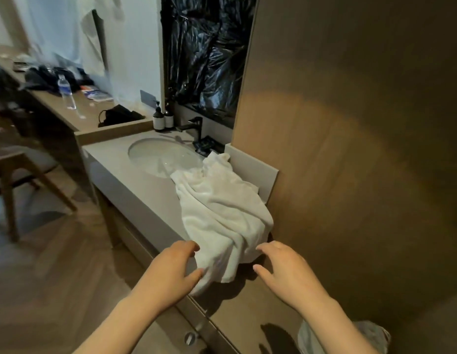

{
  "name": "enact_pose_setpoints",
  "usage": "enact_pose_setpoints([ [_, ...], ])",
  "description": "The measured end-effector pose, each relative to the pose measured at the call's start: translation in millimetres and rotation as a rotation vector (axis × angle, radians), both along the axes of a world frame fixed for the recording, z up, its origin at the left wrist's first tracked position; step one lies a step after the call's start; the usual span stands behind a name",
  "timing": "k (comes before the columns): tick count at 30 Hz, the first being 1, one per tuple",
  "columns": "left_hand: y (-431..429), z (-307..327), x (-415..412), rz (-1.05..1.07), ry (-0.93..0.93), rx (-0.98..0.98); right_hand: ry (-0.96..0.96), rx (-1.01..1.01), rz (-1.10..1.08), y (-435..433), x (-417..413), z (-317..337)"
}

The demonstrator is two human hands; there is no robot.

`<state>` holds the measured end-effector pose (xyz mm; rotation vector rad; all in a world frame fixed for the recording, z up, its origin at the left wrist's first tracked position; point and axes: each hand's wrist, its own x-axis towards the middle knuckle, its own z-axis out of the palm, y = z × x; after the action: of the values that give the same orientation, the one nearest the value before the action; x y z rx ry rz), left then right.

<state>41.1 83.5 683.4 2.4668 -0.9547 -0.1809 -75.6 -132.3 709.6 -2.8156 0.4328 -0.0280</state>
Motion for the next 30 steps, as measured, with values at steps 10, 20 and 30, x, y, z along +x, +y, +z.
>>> enact_pose_setpoints([
  [10, 37, -6, 80, 0.01, 0.036, -0.025, -0.051, 0.148, -0.116, 28, 75, -11],
  [20, 3, -14, 171, -0.028, 0.065, -0.052, -0.102, 0.313, -0.236, 1, 163, -28],
  [30, -62, -13, 271, -0.025, 0.067, -0.015, -0.113, 0.417, -0.349, -63, 243, -46],
])
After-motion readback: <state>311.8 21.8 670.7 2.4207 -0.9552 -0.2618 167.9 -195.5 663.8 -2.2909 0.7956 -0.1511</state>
